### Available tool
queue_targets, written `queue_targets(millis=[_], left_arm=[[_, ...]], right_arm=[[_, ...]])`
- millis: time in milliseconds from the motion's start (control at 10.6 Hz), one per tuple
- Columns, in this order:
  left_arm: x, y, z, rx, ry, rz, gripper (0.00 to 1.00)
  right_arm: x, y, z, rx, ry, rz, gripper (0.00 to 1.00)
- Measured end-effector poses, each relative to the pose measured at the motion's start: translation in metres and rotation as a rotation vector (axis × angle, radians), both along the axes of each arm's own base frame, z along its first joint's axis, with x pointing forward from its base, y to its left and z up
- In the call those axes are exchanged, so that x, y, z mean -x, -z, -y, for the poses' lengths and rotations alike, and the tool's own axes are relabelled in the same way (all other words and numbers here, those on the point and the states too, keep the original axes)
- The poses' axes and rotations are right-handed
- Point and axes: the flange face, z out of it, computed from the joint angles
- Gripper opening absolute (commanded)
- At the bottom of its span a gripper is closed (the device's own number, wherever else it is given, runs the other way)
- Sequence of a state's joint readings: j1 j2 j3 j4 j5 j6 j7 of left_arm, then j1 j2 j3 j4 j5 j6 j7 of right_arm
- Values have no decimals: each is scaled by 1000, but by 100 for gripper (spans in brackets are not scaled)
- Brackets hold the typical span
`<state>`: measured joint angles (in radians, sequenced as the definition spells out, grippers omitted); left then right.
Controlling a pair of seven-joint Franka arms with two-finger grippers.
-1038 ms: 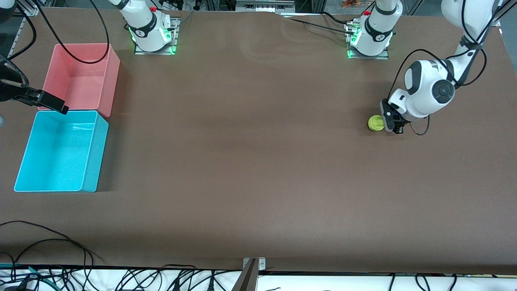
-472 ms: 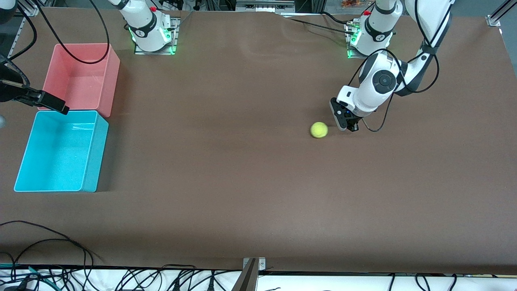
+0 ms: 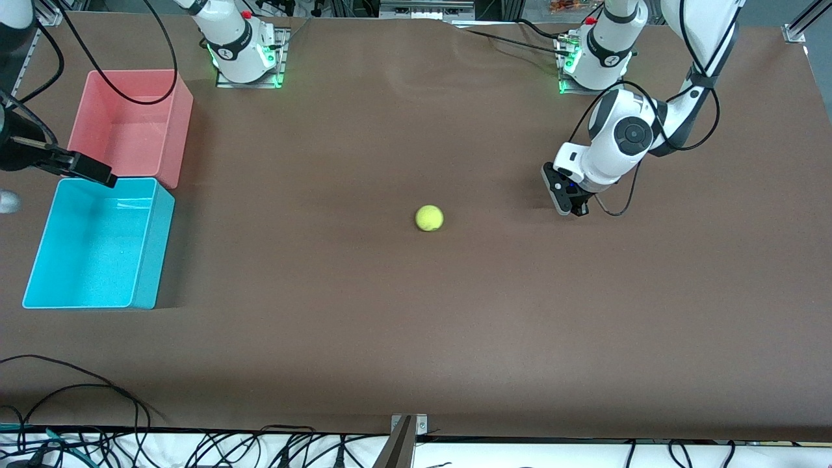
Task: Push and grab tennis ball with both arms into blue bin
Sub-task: 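Push the tennis ball with the left gripper toward the cyan bin, then lower the right gripper to the ball while the left gripper withdraws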
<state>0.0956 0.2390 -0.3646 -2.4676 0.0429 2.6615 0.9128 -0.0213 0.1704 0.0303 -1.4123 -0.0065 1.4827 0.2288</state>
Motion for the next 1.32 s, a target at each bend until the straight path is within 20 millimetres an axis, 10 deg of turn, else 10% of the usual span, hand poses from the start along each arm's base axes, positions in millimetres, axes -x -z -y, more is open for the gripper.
queue_targets(millis=[283,377,472,1321], left_arm=[[-9,-5,-34,-14,-63,4,43],[-13,-8,-49,-21,-86,9,93],[-14,-9,-62,-29,-108,5,100],[-24,-49,-80,-49,-143,60,100]], right_arm=[[-12,50,-6,-47,-11,-47,100],[-16,64,-7,-51,-11,-43,100],[-18,76,-10,-52,-14,-36,100],[-32,137,-48,-54,-76,-50,100]])
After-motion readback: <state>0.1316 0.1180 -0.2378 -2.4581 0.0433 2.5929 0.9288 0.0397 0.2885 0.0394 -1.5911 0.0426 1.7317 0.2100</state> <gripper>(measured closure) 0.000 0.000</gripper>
